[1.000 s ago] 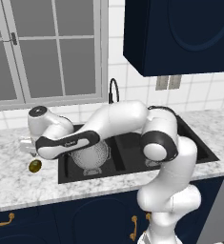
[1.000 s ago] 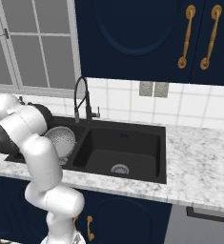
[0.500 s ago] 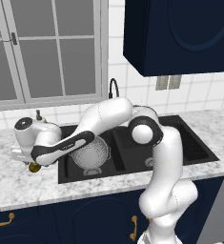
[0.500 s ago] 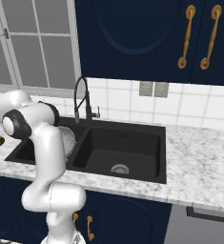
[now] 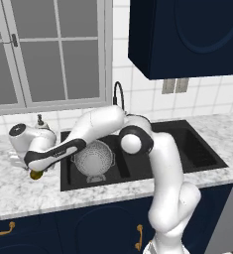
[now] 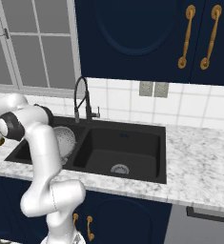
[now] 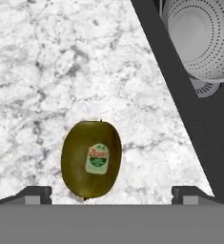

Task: Put the colander in the sink, put the kiwi in the colander, and turn on the sink faucet and pour water over the colander.

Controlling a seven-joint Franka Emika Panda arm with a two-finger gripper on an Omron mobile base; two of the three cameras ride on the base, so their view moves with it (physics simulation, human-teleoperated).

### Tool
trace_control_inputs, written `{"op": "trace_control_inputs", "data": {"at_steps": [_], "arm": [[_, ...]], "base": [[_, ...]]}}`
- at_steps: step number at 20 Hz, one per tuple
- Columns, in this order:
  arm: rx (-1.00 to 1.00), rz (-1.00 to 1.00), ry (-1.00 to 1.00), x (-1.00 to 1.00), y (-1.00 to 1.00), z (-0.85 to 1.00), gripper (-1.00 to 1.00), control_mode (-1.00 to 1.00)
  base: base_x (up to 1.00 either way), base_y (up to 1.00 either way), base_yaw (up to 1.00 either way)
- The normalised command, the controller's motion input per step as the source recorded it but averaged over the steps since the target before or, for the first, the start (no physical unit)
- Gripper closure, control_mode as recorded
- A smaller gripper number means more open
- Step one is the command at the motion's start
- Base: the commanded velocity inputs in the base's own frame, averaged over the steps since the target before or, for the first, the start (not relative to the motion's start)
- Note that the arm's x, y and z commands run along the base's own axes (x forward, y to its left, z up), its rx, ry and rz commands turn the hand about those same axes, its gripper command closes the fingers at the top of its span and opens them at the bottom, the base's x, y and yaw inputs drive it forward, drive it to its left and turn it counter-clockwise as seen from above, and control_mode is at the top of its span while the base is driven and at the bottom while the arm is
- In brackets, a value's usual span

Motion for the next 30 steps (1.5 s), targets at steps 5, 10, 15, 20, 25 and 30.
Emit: {"op": "trace_control_inputs", "data": {"at_steps": [5,10,15,20,25,30], "arm": [[0.00,0.00,0.01,0.39,0.00,-0.44,-1.00,-1.00],[0.00,0.00,0.00,0.20,0.00,-0.50,-1.00,-1.00],[0.00,0.00,0.00,0.01,0.02,-0.58,-1.00,-1.00],[0.00,0.00,-0.01,-0.04,0.00,-0.67,1.00,-1.00],[0.14,-0.21,-0.23,-0.30,-0.51,-0.57,1.00,-1.00],[0.39,-0.20,-0.27,-0.36,-0.99,0.02,1.00,-1.00]], "base": [[0.00,0.00,0.00],[0.00,0.00,0.00],[0.00,0.00,0.00],[0.00,0.00,0.00],[0.00,0.00,0.00],[0.00,0.00,0.00]]}}
